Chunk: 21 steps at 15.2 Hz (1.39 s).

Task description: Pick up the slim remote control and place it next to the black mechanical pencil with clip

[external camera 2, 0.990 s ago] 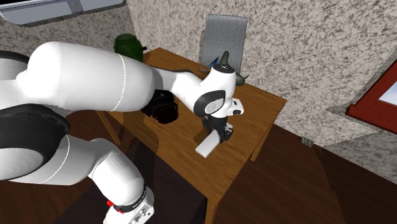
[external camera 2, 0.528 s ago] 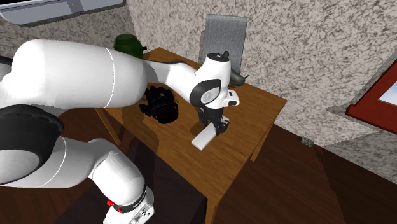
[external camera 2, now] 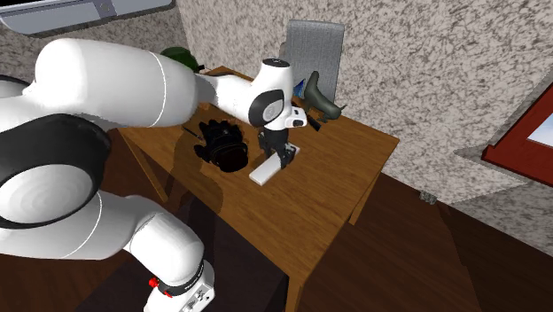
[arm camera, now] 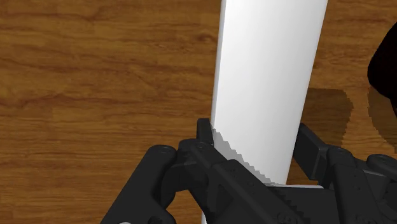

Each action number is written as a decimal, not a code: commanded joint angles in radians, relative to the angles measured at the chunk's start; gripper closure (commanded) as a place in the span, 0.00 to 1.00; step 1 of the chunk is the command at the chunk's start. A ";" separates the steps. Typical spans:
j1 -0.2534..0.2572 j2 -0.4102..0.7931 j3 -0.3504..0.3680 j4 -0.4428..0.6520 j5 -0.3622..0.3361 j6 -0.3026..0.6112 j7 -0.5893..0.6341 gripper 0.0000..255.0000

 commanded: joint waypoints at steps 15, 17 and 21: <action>0.173 0.279 0.239 0.281 0.088 -0.007 0.355 1.00; 0.192 0.326 0.262 0.335 0.086 -0.014 0.398 1.00; 0.229 0.428 0.302 0.458 0.073 -0.035 0.482 1.00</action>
